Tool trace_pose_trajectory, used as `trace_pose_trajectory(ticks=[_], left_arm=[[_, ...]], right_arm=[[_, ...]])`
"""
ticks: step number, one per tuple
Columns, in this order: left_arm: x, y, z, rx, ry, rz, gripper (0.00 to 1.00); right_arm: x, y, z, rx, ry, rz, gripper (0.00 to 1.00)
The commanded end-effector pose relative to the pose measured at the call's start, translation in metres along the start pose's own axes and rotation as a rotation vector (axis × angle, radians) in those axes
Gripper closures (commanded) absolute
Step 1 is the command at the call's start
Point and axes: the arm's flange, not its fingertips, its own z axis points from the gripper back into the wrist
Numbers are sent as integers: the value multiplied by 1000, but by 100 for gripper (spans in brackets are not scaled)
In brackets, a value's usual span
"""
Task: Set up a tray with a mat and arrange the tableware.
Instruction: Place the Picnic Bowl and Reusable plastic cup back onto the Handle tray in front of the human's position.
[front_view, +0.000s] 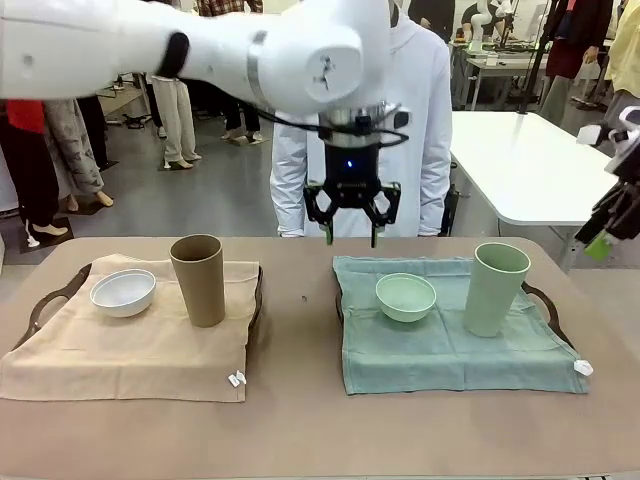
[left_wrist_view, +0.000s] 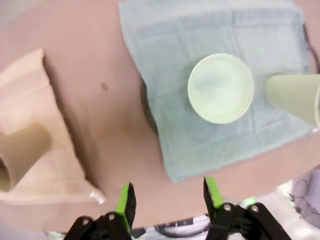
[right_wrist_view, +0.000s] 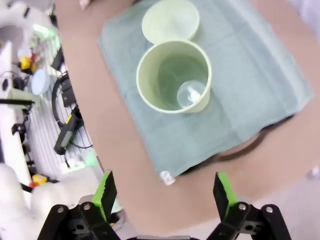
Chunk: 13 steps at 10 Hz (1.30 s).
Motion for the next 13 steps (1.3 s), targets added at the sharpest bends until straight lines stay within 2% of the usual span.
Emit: trace_pose_trajectory(ticks=[1, 3, 5, 6, 13], left_arm=[[-7, 21, 19, 21, -23, -5, 28], [-12, 28, 53, 19, -96, 24, 28], [-20, 32, 79, 9, -161, 58, 28], [-7, 27, 65, 7, -89, 23, 28], [-7, 27, 65, 7, -89, 23, 28]], right_arm=[[30, 24, 14, -59, 126, -137, 0], [61, 54, 32, -235, 265, -287, 0], [92, 68, 41, -403, 294, -380, 0], [64, 60, 41, -259, 211, -268, 0], [64, 60, 41, -259, 211, -268, 0]])
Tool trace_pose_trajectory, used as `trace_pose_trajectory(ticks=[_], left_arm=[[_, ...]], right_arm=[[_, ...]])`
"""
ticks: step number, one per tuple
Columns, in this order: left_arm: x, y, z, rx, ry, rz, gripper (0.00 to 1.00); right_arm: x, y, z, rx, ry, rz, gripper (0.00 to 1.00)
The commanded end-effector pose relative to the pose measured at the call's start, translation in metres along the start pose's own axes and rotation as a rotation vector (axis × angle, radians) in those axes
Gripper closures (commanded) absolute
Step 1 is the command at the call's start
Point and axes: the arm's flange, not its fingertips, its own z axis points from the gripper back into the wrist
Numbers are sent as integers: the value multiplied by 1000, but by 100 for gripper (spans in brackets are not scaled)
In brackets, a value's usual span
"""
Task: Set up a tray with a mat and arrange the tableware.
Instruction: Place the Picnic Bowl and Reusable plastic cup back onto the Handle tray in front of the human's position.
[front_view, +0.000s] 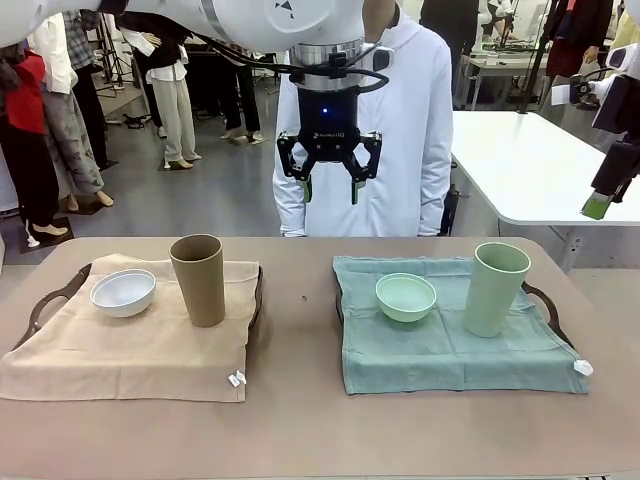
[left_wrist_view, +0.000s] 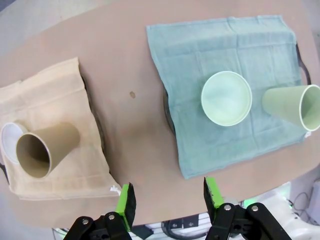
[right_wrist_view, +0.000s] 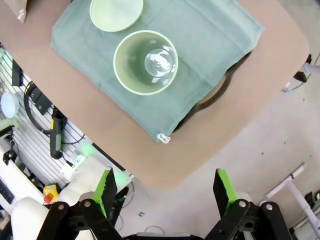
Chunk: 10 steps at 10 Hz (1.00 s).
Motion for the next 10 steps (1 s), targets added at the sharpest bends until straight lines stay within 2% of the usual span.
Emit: trace_pose_trajectory(ticks=[1, 6, 7, 8, 10], left_arm=[[-1, 3, 3, -4, 0, -2, 28], [0, 0, 0, -1, 0, 0, 27], [-5, 35, 15, -138, 50, -32, 27], [-9, 72, 28, -241, 47, -84, 27], [-22, 143, 42, -335, 101, -140, 27]], right_arm=[[0, 1, -1, 22, -13, 3, 0], [-6, -2, 4, 21, 10, -9, 0], [-16, -10, 8, 17, 8, -42, 0], [-24, -22, 11, 32, 14, -104, 0], [-46, -53, 8, 109, 85, -236, 0]])
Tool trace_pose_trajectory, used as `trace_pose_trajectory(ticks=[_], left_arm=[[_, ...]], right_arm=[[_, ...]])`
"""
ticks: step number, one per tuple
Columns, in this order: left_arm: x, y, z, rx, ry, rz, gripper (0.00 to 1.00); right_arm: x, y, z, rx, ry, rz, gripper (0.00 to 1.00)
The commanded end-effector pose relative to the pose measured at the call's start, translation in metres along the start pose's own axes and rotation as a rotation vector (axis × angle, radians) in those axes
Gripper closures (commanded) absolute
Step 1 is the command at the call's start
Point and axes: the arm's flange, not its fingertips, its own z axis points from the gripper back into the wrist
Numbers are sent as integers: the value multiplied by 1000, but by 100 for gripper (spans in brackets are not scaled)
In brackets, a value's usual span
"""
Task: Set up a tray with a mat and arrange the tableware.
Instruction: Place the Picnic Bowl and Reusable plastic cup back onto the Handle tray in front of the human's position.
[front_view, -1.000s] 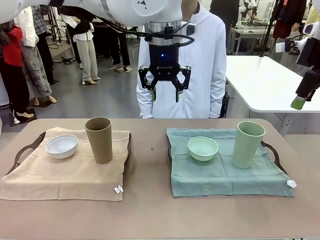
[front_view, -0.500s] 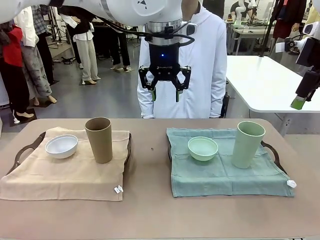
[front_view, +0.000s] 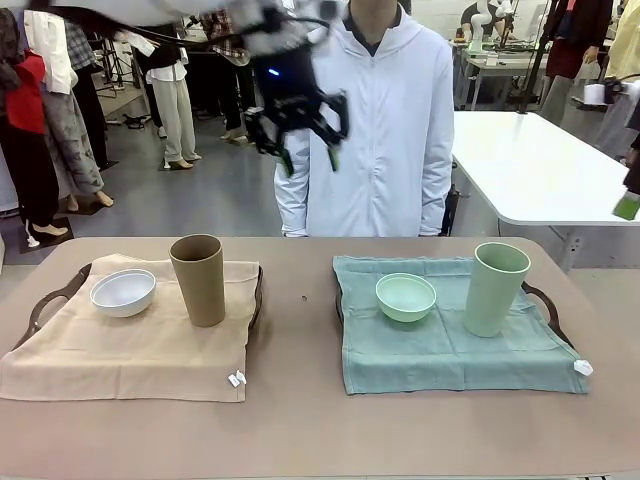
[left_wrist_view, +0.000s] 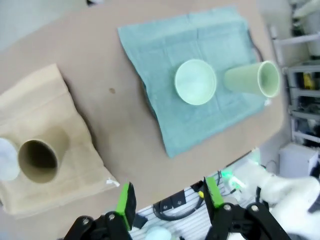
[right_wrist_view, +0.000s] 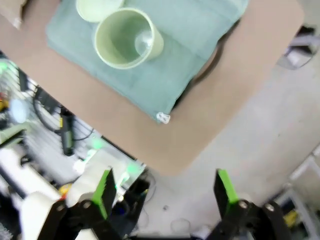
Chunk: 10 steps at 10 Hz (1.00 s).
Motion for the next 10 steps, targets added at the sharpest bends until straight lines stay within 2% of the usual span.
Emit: trace_pose_trajectory(ticks=[1, 3, 5, 8, 9, 10], left_arm=[[-44, 81, 18, -106, 91, -37, 27], [-58, 146, 37, -201, 116, -24, 27], [-81, 216, 55, -300, 89, 16, 27], [-119, 301, 62, -387, 36, 64, 27], [-136, 327, 66, -415, 15, 79, 27], [-150, 340, 63, -437, -15, 71, 27]], right_arm=[[-14, -32, 6, 120, 74, -134, 0], [-42, -64, 9, 280, 84, -223, 0], [-84, -101, 17, 472, 40, -322, 0], [-154, -151, 26, 722, -108, -432, 0], [-178, -167, 19, 724, -139, -525, 0], [-193, -175, 11, 574, -208, -677, 0]])
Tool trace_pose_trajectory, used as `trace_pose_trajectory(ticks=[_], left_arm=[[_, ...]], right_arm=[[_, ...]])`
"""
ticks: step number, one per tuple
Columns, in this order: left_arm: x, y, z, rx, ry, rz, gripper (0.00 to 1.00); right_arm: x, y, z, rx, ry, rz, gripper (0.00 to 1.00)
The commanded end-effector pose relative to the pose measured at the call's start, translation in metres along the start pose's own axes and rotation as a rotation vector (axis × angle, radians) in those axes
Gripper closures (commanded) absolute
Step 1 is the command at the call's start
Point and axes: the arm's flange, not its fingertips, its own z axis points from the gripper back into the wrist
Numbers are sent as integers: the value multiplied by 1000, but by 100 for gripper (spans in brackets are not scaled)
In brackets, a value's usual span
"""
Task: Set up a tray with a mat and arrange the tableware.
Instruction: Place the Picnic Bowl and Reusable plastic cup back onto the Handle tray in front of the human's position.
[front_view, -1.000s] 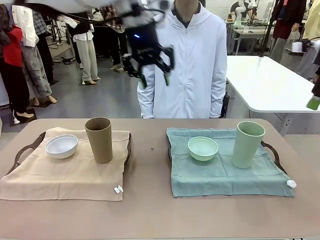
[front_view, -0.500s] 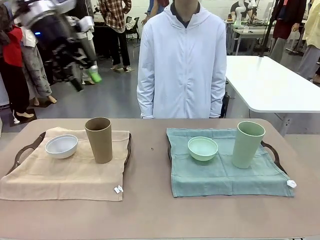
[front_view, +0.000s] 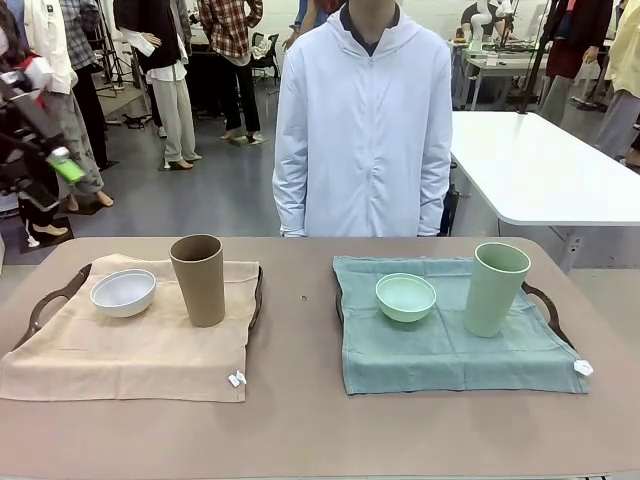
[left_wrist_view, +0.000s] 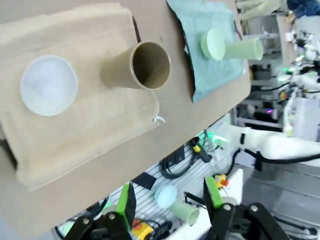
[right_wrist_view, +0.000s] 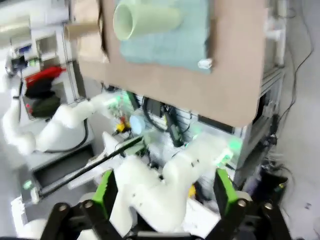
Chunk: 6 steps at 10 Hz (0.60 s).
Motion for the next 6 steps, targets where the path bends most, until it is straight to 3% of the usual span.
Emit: trace_pose_trajectory(ticks=[1, 2, 3, 4, 6], left_arm=[[-21, 10, -7, -77, -61, -38, 27], [-29, 10, -6, -98, -88, -40, 27], [-39, 6, -7, -100, -115, -40, 27], [-20, 17, 4, -56, -42, -9, 27], [-20, 17, 4, -56, -42, -9, 27]], right_arm=[[9, -12, -4, -106, -189, -146, 0], [11, -12, -19, -135, -197, -168, 0], [12, -3, -29, -146, -241, -91, 0], [0, -28, 16, -90, -163, -103, 0], [0, -28, 16, -90, -163, -103, 0]])
